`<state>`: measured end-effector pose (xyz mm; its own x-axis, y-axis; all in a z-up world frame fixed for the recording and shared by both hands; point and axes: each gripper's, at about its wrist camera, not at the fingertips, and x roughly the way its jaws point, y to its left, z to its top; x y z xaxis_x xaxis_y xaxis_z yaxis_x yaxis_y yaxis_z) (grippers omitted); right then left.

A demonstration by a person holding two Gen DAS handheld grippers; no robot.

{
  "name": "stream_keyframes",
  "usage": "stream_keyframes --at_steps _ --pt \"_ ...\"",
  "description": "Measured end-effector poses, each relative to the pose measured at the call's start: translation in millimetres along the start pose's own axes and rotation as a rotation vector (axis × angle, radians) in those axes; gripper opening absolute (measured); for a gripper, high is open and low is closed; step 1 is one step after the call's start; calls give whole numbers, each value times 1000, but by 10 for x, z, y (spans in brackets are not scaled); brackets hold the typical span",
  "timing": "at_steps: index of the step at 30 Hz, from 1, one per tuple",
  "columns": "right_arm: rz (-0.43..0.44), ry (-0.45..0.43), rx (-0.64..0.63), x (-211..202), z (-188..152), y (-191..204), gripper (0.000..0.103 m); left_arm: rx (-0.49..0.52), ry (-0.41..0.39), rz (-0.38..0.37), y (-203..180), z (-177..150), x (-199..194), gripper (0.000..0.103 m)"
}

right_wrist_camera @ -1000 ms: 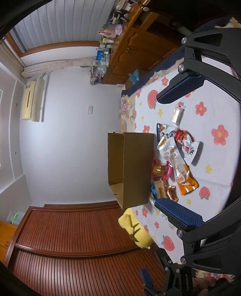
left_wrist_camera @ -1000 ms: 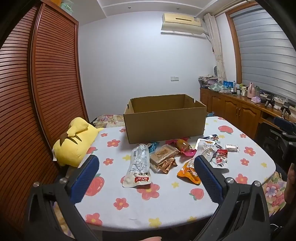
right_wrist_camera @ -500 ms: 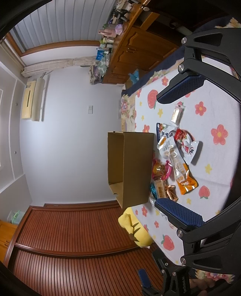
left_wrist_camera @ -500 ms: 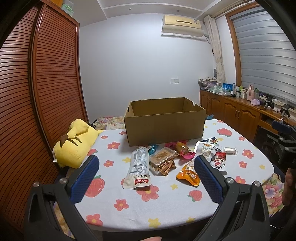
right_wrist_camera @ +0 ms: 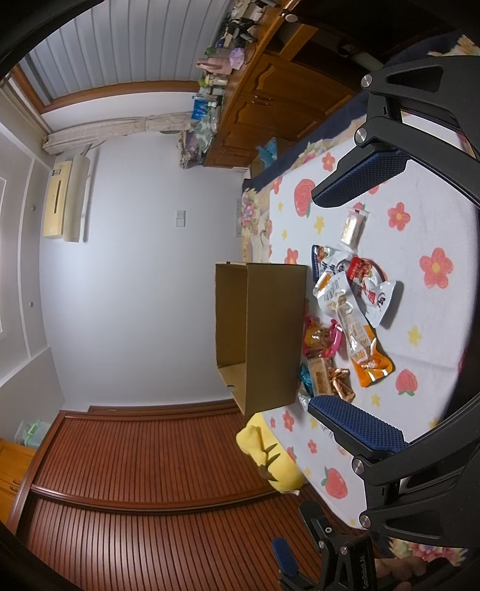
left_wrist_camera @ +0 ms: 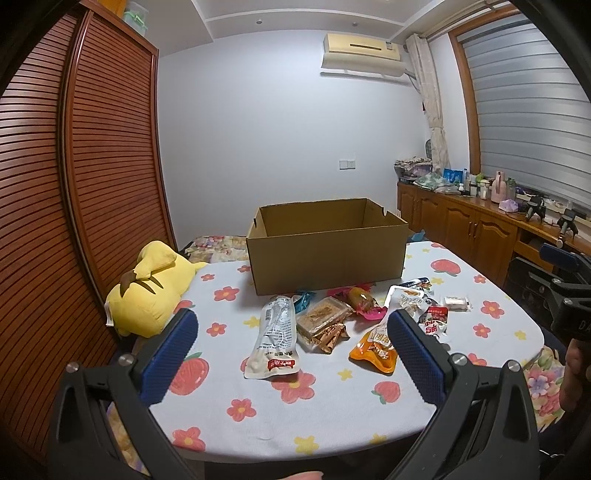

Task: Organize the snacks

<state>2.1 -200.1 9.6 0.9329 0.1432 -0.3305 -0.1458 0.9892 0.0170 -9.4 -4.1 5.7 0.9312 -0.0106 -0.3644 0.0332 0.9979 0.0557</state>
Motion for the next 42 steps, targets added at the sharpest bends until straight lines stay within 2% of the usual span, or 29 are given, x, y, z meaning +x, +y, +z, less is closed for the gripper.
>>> stream_keyframes --at_steps 37,42 --pt "2 -3 1 -29 24 -16 103 7 -5 -9 -48 49 -91 103" --pt "3 16 -10 4 13 -39 103 2 18 -10 -16 -12 -1 103"
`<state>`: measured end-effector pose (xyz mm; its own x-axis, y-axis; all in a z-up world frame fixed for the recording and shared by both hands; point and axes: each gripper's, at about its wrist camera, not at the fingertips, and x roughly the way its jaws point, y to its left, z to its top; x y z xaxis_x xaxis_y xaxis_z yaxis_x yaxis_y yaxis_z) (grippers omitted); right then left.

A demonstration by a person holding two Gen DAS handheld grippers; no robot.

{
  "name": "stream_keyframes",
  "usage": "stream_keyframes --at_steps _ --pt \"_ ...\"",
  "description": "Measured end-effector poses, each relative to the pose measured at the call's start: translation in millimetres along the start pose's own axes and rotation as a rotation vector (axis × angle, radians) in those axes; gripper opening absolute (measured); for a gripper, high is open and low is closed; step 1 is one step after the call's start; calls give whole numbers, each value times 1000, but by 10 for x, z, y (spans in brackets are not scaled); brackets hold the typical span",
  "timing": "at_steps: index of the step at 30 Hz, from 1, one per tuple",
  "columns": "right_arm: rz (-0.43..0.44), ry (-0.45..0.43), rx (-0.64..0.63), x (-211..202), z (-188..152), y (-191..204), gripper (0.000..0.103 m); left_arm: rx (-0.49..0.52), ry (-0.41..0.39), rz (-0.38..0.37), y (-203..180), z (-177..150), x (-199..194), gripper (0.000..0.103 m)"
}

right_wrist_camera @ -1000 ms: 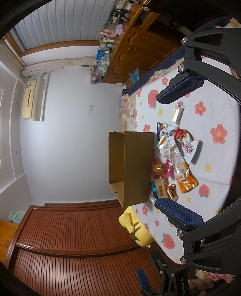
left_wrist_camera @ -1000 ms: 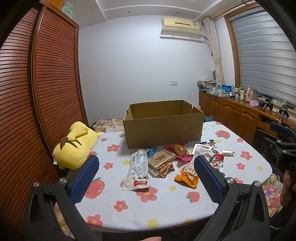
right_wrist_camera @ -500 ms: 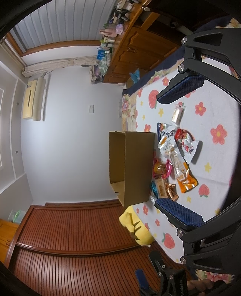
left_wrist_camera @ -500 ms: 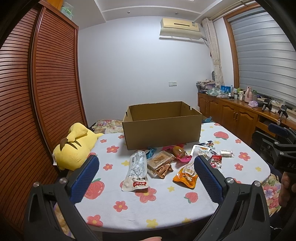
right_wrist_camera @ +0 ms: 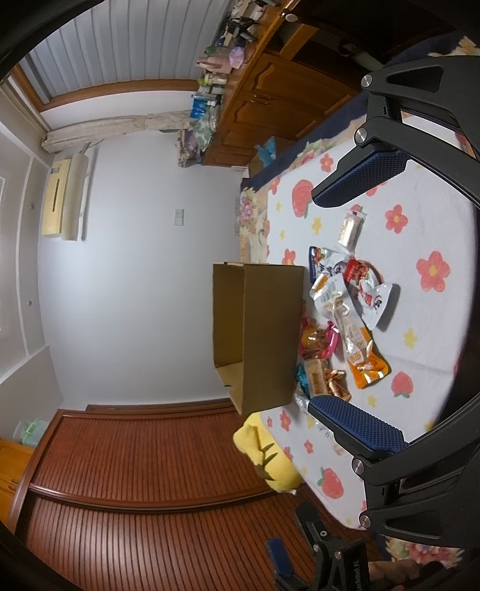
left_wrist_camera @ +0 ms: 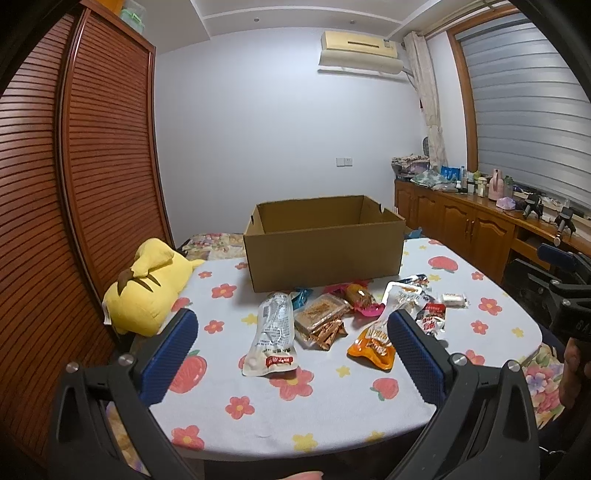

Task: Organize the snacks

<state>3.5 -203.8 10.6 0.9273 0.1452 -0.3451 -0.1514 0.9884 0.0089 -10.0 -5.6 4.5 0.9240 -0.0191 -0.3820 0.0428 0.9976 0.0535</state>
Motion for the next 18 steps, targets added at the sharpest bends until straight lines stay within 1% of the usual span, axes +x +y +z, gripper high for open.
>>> stream_keyframes --at_steps 5,13,18 --pt "-5 21 -9 82 -48 -64 103 -7 35 -16 68 -98 160 103" --pt "-1 71 -35 326 -106 -308 103 -10 99 -37 185 -224 455 103" --pt "10 115 -55 499 -155 -452 99 3 146 -53 217 -272 644 103"
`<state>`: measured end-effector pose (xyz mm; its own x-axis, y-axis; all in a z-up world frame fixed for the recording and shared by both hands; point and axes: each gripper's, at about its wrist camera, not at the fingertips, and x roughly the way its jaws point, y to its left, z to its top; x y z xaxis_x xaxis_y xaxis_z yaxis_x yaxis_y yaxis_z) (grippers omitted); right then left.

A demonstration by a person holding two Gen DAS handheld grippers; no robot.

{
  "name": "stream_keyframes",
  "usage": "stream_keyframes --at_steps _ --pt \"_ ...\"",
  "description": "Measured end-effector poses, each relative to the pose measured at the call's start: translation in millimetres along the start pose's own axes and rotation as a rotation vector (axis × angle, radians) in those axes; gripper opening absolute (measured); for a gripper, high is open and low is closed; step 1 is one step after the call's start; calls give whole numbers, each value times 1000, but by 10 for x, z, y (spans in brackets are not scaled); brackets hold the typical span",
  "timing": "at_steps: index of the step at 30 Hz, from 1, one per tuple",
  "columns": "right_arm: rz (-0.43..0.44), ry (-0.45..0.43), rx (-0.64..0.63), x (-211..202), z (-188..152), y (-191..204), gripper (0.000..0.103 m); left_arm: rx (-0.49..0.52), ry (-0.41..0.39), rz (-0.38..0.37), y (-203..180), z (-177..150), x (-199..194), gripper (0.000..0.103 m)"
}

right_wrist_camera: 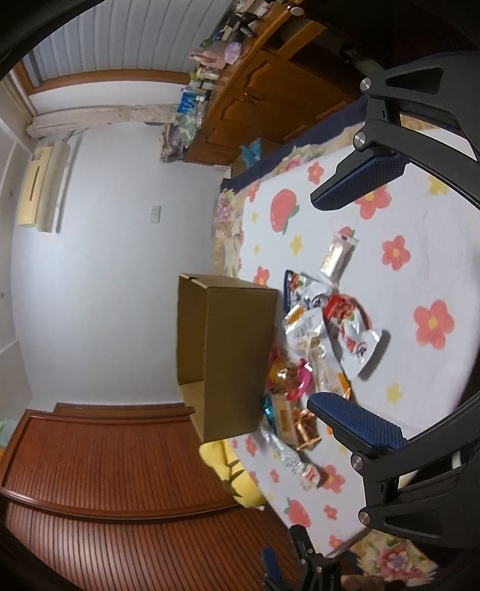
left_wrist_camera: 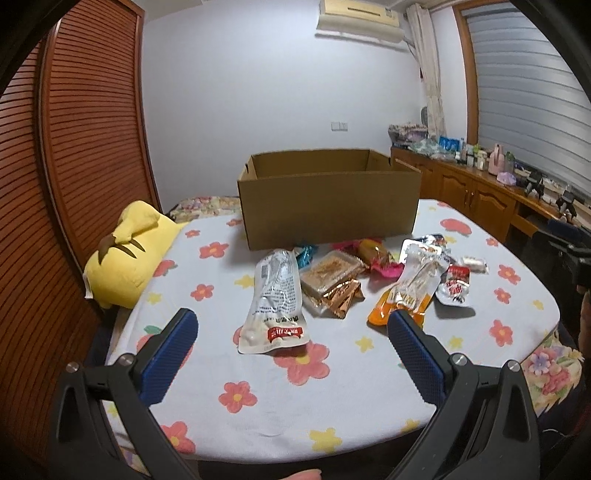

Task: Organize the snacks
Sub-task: 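Grasp the white sausage pouch with the left tool while the right tool grasps the small clear packet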

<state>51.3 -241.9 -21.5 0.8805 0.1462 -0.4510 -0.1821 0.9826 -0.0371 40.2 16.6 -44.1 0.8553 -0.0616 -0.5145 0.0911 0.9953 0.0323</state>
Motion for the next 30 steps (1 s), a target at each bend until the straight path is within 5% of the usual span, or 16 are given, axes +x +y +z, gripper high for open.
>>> stream_keyframes --at_steps 26,30 --pt "137 480 -131 1642 -101 -546 46 -20 187 -94 235 -4 787 96" --pt "149 512 -139 1740 -124 -555 26 -38 222 -132 272 -8 889 92"
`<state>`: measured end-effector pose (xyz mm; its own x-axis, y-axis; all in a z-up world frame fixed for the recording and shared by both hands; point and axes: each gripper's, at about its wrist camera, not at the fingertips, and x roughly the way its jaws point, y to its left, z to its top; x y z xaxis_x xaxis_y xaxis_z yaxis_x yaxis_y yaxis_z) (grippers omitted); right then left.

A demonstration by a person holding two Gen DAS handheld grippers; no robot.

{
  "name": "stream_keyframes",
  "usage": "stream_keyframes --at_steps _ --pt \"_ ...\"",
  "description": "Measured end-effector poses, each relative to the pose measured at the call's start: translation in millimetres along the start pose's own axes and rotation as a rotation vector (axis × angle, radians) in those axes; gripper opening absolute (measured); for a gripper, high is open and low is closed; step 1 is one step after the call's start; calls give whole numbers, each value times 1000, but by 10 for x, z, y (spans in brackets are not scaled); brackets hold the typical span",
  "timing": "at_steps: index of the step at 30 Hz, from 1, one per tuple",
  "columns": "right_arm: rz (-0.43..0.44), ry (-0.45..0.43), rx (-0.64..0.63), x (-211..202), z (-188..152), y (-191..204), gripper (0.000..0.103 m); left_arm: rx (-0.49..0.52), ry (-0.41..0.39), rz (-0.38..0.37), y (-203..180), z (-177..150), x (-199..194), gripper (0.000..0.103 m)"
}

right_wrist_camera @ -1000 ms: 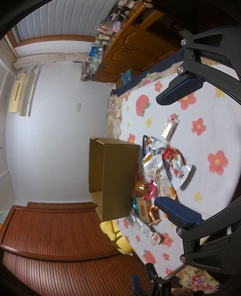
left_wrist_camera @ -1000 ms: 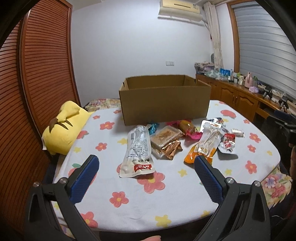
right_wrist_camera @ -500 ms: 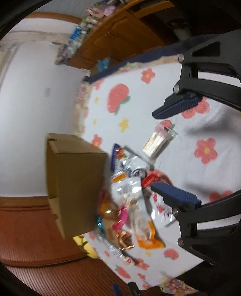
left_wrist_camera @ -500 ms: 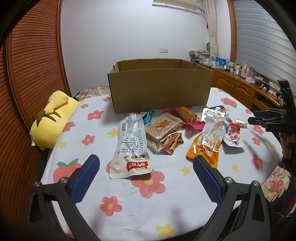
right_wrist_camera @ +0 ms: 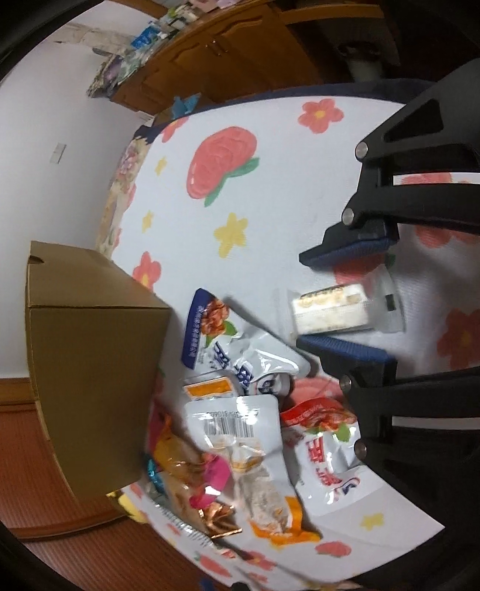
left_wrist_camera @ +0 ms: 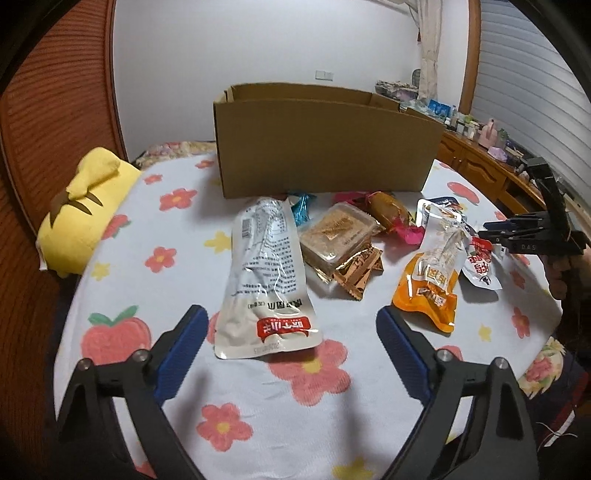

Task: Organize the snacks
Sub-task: 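Grasp the white sausage pouch with the left tool while the right tool grasps the small clear packet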

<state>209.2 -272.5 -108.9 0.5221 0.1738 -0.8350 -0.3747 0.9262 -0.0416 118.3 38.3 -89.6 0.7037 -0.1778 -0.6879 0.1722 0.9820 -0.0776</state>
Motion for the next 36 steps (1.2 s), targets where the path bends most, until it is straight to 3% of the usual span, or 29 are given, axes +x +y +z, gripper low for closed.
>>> stream_keyframes --at_steps 2,15,20,26,36 --pt "7 0 2 -25 -19 -3 19 7 8 -3 -4 7 33 91" --pt "44 -121 72 -141 -311 52 20 -15 68 -13 93 236 310 89" --pt "39 -128 75 -137 -318 60 20 -24 115 -26 198 360 485 80" --pt "40 -132 77 -133 -319 65 20 -41 185 -49 287 423 685 80" --pt "37 -135 77 -130 -332 53 20 -38 229 -63 326 456 865 77"
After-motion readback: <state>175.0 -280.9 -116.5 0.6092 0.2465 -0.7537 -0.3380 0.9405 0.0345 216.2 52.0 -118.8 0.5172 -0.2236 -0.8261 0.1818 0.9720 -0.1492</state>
